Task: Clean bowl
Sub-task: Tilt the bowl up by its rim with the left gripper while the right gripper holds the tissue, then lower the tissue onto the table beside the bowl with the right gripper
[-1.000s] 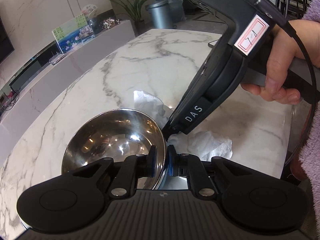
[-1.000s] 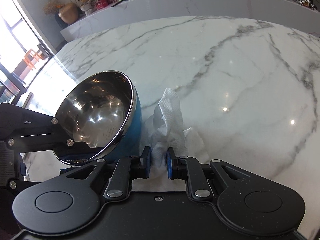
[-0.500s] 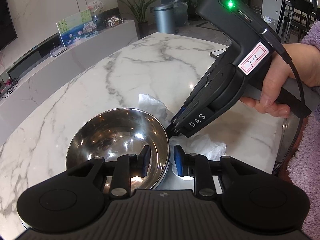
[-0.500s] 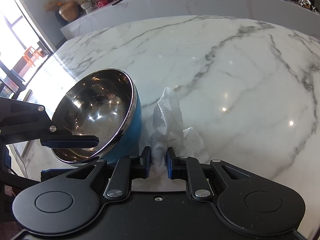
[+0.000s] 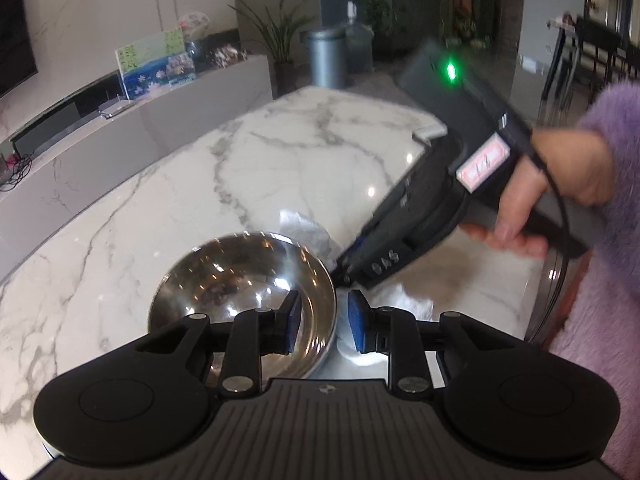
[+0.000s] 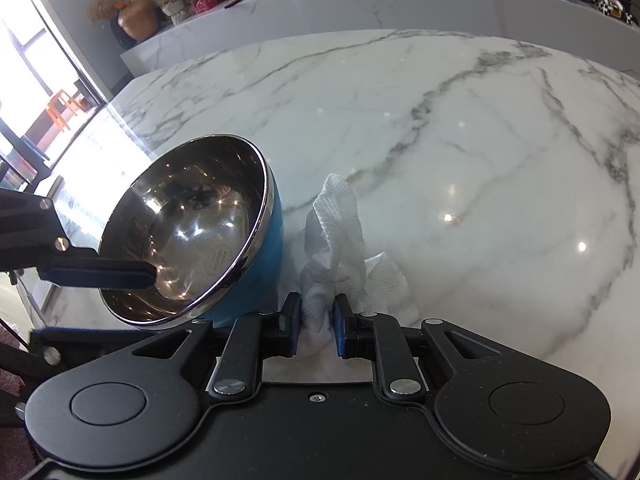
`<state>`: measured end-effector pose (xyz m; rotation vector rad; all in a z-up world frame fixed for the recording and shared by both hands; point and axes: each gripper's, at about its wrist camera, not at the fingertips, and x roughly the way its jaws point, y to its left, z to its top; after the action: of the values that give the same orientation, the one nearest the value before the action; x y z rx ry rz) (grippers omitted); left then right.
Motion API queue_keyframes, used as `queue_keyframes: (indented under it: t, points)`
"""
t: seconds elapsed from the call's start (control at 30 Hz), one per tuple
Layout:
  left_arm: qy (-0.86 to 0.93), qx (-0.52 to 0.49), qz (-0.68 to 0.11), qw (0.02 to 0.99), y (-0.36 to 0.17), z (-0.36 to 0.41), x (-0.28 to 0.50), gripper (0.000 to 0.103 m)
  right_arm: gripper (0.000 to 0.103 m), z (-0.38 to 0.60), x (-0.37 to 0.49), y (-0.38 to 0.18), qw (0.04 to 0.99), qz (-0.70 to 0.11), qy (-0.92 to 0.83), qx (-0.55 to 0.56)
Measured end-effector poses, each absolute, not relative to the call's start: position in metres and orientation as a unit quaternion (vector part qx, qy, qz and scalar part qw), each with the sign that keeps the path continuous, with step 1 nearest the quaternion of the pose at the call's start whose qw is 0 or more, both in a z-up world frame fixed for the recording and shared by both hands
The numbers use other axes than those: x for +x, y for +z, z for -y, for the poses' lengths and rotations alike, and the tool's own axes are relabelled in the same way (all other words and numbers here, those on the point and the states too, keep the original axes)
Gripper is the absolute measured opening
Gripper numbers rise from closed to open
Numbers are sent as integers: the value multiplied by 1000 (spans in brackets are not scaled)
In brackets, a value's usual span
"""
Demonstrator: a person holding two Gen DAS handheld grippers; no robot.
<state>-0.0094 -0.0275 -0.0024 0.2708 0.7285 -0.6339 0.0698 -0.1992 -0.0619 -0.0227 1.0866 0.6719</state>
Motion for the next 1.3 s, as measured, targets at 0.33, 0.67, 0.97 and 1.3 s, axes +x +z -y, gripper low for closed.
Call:
queue_keyframes:
  t: [0.33, 0.67, 0.97, 1.3]
  points:
    - [-181, 98, -358, 911, 1, -4, 13, 24, 15, 196, 68, -62, 806, -502, 313, -24]
    - [-151, 97, -371, 911, -9, -22, 18, 24, 22, 199, 60, -54, 814, -486, 314, -39]
    - [-138, 70, -393, 906, -17, -33, 22, 24, 36, 203, 44, -35, 831, -459, 307, -63]
    - [-124, 35, -439, 889, -32, -43, 33, 25, 38, 198, 42, -46, 813, -489, 311, -58]
